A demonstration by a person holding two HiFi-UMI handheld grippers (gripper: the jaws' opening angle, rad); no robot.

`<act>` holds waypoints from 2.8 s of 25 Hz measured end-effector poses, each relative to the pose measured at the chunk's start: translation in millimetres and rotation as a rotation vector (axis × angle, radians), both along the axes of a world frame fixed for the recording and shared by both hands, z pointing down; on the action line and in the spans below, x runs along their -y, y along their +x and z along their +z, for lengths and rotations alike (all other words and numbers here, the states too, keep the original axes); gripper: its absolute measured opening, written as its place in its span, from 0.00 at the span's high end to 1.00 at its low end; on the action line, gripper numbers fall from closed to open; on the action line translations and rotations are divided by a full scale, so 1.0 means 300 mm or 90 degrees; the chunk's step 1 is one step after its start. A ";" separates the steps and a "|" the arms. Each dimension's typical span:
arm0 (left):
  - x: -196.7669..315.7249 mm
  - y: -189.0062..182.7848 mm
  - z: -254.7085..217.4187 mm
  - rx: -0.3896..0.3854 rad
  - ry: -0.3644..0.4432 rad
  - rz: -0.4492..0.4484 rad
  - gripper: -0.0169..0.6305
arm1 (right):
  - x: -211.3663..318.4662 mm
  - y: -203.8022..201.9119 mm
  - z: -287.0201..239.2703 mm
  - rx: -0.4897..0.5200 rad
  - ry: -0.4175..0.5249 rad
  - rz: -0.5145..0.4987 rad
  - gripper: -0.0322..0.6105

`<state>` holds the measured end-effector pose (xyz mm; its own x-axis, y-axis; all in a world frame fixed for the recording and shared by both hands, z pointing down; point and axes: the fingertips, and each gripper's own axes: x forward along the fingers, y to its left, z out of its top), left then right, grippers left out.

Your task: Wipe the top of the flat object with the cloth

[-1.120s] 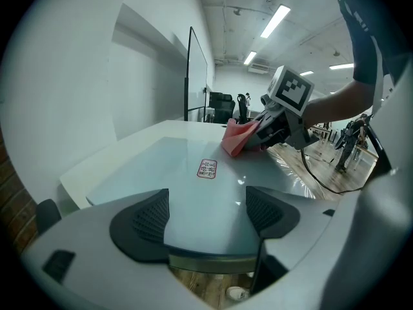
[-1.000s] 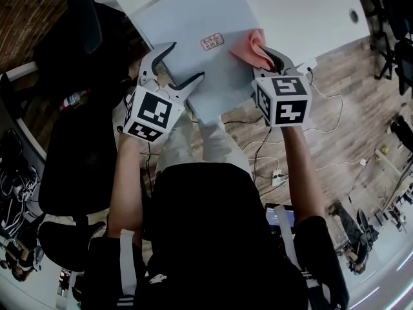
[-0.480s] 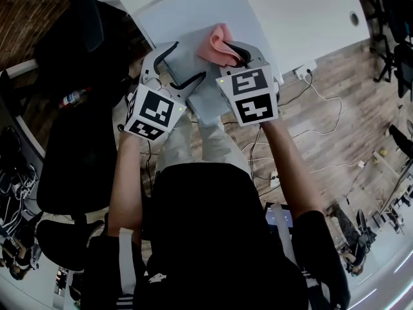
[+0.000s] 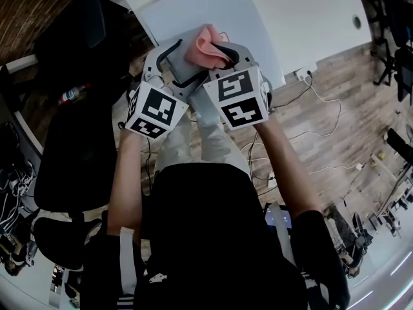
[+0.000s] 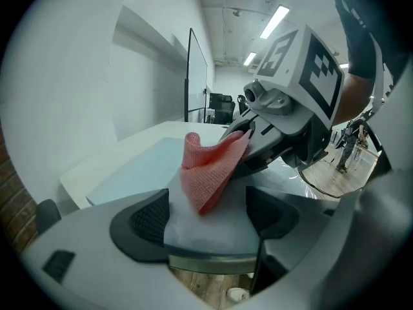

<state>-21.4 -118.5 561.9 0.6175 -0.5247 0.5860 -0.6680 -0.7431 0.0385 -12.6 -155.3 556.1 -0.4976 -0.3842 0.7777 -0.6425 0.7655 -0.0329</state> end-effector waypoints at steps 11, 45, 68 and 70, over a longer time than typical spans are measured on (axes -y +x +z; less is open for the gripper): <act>-0.001 -0.001 0.000 0.000 -0.001 -0.001 0.41 | 0.027 0.026 -0.001 0.010 -0.012 0.019 0.88; -0.001 -0.004 -0.002 -0.006 -0.007 0.000 0.41 | 0.206 0.356 0.002 -0.044 0.011 0.171 0.88; -0.005 -0.012 -0.003 -0.009 -0.004 0.002 0.41 | 0.156 0.065 -0.002 -0.014 0.000 0.073 0.88; -0.004 -0.011 -0.002 -0.009 -0.004 0.002 0.41 | 0.147 0.049 -0.001 -0.013 -0.001 0.062 0.88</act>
